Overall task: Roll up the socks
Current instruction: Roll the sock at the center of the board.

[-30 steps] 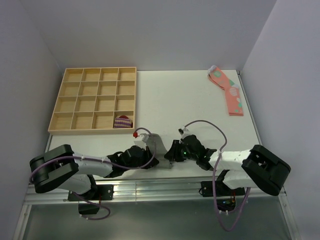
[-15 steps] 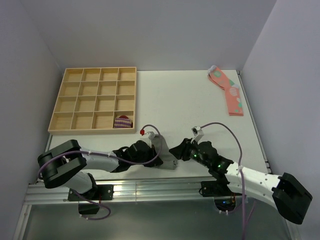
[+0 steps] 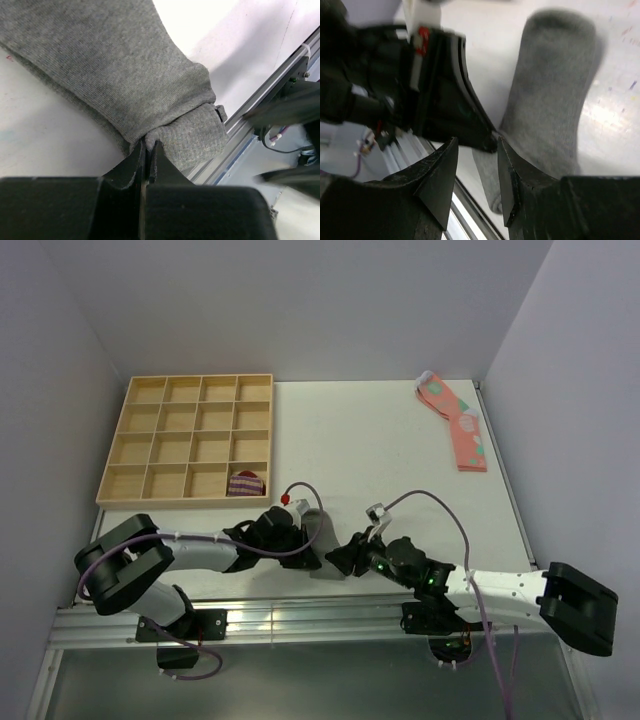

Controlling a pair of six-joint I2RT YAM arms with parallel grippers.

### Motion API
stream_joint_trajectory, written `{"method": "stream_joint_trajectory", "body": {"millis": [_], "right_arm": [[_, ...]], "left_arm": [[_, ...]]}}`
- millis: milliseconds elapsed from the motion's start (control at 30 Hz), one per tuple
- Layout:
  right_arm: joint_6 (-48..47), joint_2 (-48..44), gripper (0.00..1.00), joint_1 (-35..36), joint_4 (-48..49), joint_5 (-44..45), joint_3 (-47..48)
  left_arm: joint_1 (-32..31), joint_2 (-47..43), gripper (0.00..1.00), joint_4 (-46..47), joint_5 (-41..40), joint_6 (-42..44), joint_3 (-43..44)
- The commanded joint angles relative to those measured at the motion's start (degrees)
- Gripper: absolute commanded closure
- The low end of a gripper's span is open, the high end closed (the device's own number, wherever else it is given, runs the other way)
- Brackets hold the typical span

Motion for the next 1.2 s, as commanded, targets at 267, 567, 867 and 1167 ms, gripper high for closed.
{"method": "stream_joint_trajectory", "body": {"millis": [267,567,867,1167], "right_arm": [[0.07,7.33,0.56,7.89,5.19,10.09,-5.77],[1.65,6.36,0.52,12.91,0.26,14.66,-5.25],[4.99,11.62,0.51,18.79,-7.37,21.78,-0.33],[7.89,18.22,0.46,22.75,-22.57,26.35,9.6]], "left_arm": [[2.58,3.69,1.0,-16.36,0.34,6.89,1.69],[3.01,5.1,1.0,-18.82,0.87,7.69,3.54],[5.03,6.59,1.0,-21.72,0.96,10.5,6.35],[6.62,8.26,1.0,-23.39,1.66,12.61,9.16]]}}
